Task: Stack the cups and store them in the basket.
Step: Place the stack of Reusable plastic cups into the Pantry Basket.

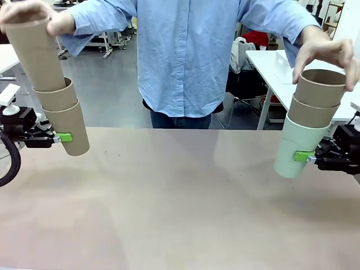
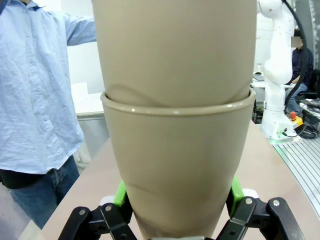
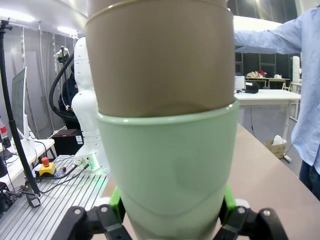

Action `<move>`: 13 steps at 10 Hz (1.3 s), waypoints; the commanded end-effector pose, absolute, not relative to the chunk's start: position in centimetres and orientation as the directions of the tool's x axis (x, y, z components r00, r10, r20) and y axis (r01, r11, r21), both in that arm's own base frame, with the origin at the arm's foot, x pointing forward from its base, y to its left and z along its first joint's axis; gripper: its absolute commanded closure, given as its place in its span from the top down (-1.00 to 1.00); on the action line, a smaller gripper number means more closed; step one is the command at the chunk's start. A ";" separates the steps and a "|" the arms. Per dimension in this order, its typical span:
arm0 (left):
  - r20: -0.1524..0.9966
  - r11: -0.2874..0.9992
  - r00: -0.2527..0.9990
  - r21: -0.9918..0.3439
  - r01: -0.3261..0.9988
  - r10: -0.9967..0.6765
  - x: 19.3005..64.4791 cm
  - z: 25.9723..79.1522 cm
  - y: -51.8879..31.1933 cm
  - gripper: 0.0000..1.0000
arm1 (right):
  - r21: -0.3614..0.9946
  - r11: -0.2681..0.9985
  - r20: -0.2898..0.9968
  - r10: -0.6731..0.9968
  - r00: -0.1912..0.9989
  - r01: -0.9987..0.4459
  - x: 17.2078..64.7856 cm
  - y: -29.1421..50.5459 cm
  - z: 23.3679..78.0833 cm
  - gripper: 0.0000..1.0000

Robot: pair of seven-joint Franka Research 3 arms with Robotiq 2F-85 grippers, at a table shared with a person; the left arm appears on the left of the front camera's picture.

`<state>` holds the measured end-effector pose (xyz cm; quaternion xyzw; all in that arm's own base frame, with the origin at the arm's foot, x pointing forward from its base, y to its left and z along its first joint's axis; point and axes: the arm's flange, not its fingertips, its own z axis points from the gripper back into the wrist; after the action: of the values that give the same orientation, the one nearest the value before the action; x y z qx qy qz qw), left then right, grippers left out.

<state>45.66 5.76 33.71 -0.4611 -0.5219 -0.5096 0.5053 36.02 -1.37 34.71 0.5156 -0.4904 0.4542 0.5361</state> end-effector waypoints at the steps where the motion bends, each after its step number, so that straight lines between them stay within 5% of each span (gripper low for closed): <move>1: 0.997 0.052 -0.077 0.078 0.996 -0.030 45.6 34.1 5.7 0.71 | 0.097 0.055 0.995 -0.017 0.096 -0.994 36.0 -1.4 35.1 0.74; 13: 0.997 0.052 -0.077 0.078 0.996 -0.030 45.6 34.1 5.7 0.71 | 0.097 0.055 0.995 -0.017 0.096 -0.994 36.0 -1.4 35.1 0.74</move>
<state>45.67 5.77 33.70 -0.4606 -0.5219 -0.5098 0.5055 36.02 -1.38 34.70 0.5153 -0.4903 0.4542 0.5364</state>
